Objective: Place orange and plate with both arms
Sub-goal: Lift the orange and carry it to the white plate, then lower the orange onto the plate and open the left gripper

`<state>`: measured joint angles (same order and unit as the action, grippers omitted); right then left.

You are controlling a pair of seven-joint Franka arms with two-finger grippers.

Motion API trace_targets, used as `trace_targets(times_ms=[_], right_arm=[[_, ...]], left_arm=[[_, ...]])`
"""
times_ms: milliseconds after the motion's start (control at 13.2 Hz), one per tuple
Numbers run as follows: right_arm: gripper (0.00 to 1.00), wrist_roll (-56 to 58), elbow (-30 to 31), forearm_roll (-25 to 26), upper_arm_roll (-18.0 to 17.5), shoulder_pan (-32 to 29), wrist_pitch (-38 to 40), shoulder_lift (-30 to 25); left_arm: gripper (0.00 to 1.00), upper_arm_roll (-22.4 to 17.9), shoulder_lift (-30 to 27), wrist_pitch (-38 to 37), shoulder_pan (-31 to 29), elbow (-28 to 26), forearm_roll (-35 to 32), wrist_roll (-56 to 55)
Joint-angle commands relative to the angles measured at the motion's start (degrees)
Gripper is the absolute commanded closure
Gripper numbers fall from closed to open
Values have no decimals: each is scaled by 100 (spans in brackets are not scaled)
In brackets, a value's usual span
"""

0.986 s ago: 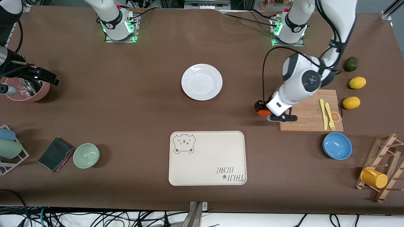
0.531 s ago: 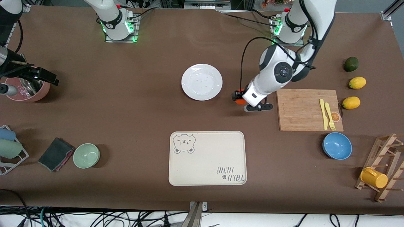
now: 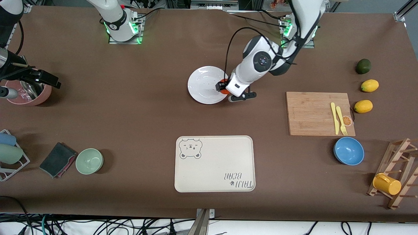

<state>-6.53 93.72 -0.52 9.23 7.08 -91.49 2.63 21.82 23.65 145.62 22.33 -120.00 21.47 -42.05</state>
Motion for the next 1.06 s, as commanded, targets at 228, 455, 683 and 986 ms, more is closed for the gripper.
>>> trace_targets(times_ms=[228, 455, 683, 986], right_arm=[[0, -41, -12, 69, -17, 4, 52, -43], [0, -41, -12, 61, -17, 4, 53, -43], [0, -41, -12, 69, -17, -5, 53, -43], [0, -41, -12, 69, -17, 4, 53, -43]], left_arm=[[100, -28, 465, 555, 614, 73, 138, -847], [100, -46, 561, 555, 729, 126, 129, -998], [100, -160, 851, 642, 939, 328, 129, -1059], [95, -327, 957, 766, 1063, 434, 103, -1113]])
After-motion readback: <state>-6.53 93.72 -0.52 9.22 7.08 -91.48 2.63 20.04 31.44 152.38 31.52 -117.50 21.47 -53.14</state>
